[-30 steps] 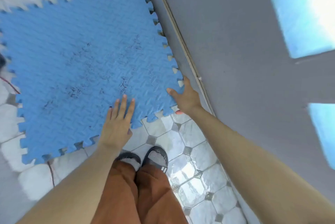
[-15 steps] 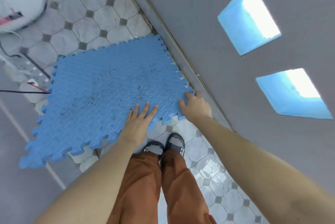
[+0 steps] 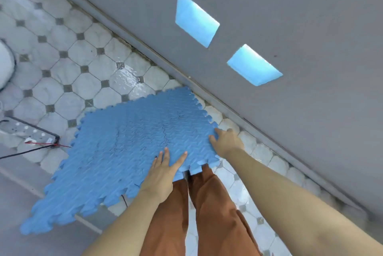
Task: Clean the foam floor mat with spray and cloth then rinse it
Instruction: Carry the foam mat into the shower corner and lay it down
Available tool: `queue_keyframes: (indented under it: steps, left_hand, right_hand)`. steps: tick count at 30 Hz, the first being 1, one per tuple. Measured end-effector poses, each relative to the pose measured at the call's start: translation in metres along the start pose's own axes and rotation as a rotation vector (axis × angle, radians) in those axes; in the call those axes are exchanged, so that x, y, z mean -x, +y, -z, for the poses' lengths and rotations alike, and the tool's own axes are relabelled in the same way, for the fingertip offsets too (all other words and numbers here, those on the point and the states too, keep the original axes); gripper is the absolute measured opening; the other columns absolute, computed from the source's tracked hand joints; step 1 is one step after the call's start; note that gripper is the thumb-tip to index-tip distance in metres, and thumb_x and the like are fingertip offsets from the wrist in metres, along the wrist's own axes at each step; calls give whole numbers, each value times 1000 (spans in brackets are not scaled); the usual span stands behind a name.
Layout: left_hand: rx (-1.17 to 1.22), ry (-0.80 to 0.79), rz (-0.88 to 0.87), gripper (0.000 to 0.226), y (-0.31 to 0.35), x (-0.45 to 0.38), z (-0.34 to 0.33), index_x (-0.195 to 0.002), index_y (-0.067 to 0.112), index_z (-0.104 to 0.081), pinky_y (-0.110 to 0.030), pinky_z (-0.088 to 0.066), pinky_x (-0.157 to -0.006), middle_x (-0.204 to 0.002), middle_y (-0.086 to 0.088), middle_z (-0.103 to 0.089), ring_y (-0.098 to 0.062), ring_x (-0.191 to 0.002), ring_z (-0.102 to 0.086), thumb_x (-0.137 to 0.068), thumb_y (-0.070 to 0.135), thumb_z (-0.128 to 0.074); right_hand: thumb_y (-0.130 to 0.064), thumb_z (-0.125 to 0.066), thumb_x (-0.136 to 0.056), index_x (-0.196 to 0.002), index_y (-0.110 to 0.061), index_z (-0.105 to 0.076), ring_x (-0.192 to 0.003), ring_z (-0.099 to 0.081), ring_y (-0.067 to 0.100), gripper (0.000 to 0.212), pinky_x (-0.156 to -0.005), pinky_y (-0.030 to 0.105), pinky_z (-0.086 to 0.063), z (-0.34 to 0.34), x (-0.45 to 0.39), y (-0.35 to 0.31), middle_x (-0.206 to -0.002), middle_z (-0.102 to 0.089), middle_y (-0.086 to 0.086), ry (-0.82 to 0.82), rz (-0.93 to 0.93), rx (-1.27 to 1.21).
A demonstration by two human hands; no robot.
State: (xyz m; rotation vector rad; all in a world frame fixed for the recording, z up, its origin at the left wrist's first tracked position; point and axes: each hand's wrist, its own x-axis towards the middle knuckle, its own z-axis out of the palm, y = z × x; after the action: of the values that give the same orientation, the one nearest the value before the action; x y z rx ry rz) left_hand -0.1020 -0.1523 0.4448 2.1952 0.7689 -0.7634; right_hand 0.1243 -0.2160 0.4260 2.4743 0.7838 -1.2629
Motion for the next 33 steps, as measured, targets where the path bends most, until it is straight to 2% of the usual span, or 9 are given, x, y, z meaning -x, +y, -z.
queue_keyframes:
  steps: [2, 9, 14, 16, 20, 23, 26, 28, 33]
  left_hand:
    - [-74, -87, -91, 99, 31, 20, 13, -147, 43, 13, -38, 0, -120, -157, -19, 17, -33, -147, 8, -84, -16, -35]
    - [-361, -306, -380, 99, 127, 47, 38, -150, 31, 13, -40, -4, -120, -157, -23, 11, -35, -147, 5, -81, -19, -37]
    - [-621, -450, -555, 80, 198, 40, 8, -152, 11, 8, -42, -7, -120, -159, -22, 6, -38, -146, -1, -88, -12, -35]
    - [-698, -493, -652, 77, 238, 41, -16, -151, 8, 7, -43, -8, -120, -159, -21, 6, -39, -146, -2, -89, -11, -33]
    - [-873, -543, -831, 74, 300, 42, -74, -152, 8, 5, -43, -8, -120, -159, -20, 2, -37, -146, -3, -90, -9, -31]
    - [-988, -587, -959, 75, 338, 48, -131, -152, 10, 4, -42, -8, -120, -160, -18, 1, -35, -147, -4, -90, -10, -33]
    - [-1102, -648, -1081, 82, 368, 54, -184, -152, 12, 3, -40, -9, -120, -160, -14, 2, -32, -147, -3, -87, -12, -39]
    - [-1187, -680, -1154, 82, 386, 63, -221, -153, 14, 2, -39, -9, -120, -161, -13, 1, -31, -147, -4, -87, -11, -40]
    - [-1353, -724, -1272, 76, 411, 74, -306, -153, 16, -4, -39, -12, -119, -161, -12, -3, -31, -147, -7, -90, -7, -39]
  right_hand:
    - [-49, -34, -99, -134, -21, -50, -111, -56, 37, 48, -92, 42, -48, -5, 41, 38, -127, -48, 16, -4, -116, -87]
    - [-49, -35, -97, -131, -20, -55, -101, -61, 34, 50, -91, 42, -52, -29, 172, 140, -123, -53, 17, -5, -477, -387]
    - [-45, -38, -98, -133, -18, -55, -95, -60, 30, 47, -91, 36, -50, -60, 235, 208, -127, -49, 16, 49, -745, -641]
    - [-43, -39, -98, -130, -15, -55, -91, -59, 29, 45, -89, 40, -52, -80, 261, 244, -129, -46, 15, 86, -845, -748]
    - [-37, -39, -99, -124, -12, -56, -113, -54, 32, 39, -91, 40, -50, -136, 307, 295, -127, -53, 19, 120, -990, -923]
    - [-36, -38, -96, -117, -12, -57, -107, -56, 34, 37, -91, 41, -49, -192, 342, 319, -120, -54, 19, 139, -1160, -1066]
    - [-37, -37, -97, -130, -17, -54, -110, -56, 37, 42, -96, 41, -46, -247, 369, 330, -126, -48, 18, 128, -1304, -1186]
    - [-40, -36, -99, -145, -22, -42, -114, -56, 37, 50, -98, 42, -43, -284, 383, 335, -132, -42, 18, 115, -1377, -1273]
    - [-45, -38, -99, -148, -24, -39, -119, -53, 40, 53, -99, 41, -42, -368, 391, 347, -134, -42, 21, 92, -1488, -1472]
